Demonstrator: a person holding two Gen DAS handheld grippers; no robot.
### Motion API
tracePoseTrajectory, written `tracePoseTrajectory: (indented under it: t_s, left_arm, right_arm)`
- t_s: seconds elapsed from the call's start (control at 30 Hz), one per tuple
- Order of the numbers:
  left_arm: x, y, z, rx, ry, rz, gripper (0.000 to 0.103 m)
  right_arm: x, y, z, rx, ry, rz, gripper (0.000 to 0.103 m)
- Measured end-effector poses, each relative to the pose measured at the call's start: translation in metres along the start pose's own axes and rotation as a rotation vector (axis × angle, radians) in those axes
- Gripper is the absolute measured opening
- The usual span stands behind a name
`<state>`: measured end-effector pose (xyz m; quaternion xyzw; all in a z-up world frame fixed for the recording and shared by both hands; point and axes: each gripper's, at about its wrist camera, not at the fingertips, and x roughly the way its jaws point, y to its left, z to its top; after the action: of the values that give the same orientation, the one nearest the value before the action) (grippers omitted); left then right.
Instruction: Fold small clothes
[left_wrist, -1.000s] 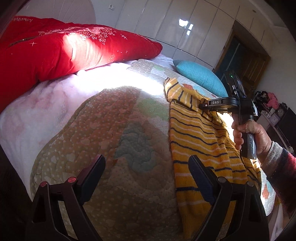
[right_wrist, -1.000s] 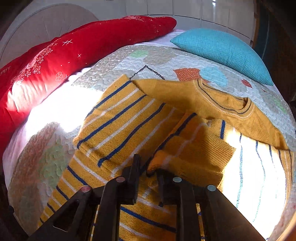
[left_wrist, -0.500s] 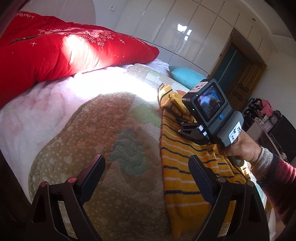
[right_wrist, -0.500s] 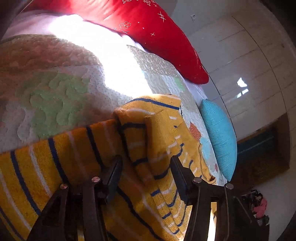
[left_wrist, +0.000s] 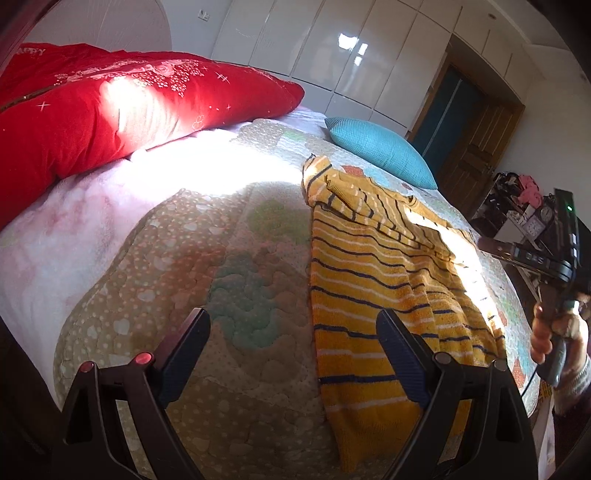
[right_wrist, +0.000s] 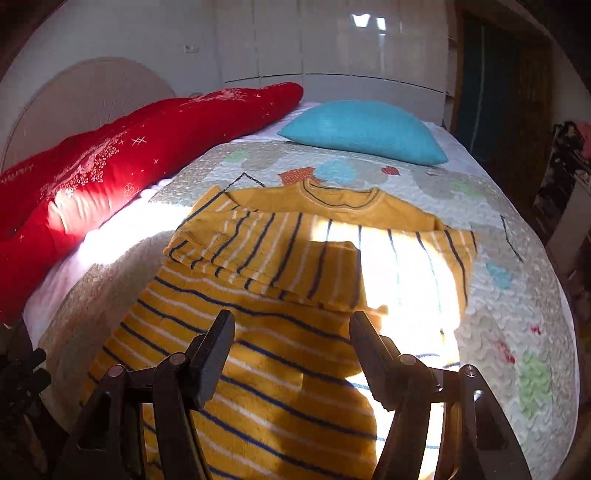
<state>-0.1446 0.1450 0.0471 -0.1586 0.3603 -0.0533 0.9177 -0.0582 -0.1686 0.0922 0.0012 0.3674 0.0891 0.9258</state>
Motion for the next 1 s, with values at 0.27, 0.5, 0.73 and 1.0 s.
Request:
tracePoseTrajectory:
  t_s: [0.27,0.5,0.73,1.0]
  left_arm:
    - [0.024,-0.053,-0.002,0.083,0.133,0.01,0.091]
    - [0.008,-0.1,0.006,0.196,0.122,-0.036,0.091]
    - [-0.009,-0.062,-0.002,0.129,0.076,0.046,0.091]
    - [-0.008,-0.018,-0.018,0.03,0.096,0.062,0.091]
  right_arm:
    - [-0.092,-0.118,-0.11,0.396,0.005,-0.096,0.069]
    - [-0.154,-0.158,-0.129,0.536,-0.091,-0.154,0.075]
    - [-0.123,-0.122,-0.111,0.472,-0.053,-0.108,0.076]
    - [-0.072,-0.098,-0.122,0.409,0.038,-0.051,0.076]
